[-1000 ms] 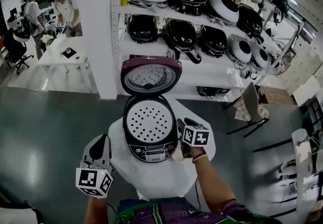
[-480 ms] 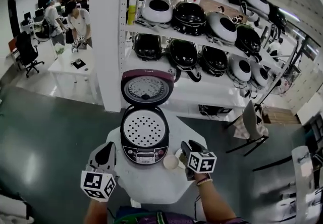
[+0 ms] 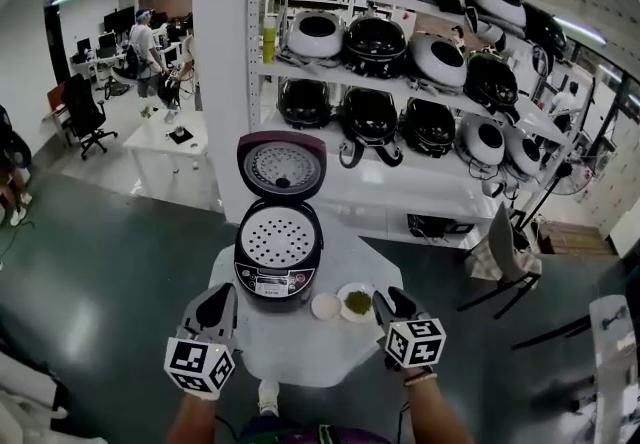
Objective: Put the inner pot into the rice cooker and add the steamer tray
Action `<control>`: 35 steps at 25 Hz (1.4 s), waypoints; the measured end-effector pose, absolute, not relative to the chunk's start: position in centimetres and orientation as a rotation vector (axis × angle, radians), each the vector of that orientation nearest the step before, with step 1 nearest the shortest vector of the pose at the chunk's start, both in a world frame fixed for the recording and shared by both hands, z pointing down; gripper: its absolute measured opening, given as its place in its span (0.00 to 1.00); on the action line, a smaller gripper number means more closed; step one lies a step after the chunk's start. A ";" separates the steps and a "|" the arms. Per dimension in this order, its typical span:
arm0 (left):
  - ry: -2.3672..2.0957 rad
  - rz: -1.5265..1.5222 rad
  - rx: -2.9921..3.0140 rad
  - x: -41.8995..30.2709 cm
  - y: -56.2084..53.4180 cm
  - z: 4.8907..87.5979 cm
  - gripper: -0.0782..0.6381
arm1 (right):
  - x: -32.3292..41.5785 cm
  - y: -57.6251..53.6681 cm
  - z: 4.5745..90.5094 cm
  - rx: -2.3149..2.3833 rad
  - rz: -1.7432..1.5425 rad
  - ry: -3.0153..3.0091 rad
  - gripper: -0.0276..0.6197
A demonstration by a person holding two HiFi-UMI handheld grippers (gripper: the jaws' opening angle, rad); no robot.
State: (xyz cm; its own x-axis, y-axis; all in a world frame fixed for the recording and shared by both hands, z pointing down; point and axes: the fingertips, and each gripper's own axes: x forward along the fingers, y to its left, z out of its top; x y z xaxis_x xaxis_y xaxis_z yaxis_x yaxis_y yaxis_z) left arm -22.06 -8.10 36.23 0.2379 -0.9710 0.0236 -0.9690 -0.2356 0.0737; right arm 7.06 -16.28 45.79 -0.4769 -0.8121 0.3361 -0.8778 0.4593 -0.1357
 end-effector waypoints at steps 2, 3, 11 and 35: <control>-1.923 -0.037 2.410 -20.8 -6.3 35.5 0.14 | 8.0 -14.5 44.5 1.452 0.399 -2.526 0.27; -1.945 -0.037 2.405 -20.3 -5.3 35.2 0.14 | 8.5 -13.5 43.9 1.445 0.390 -2.547 0.27; -2.051 -0.027 2.385 -17.4 1.1 33.5 0.14 | 10.9 -7.5 39.1 1.415 0.276 -2.705 0.25; -2.132 -0.131 2.413 -14.0 7.0 29.8 0.14 | 13.9 -0.9 31.9 1.429 0.115 -2.871 0.05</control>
State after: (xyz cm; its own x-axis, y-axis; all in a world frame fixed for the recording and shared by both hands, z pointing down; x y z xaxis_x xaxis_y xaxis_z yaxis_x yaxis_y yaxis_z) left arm -13.98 7.02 29.81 0.1231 -0.9858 -0.1144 -0.9924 -0.1231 -0.0067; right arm 13.94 -0.95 31.91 -0.6017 -0.7982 -0.0286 -0.7934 0.6014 -0.0943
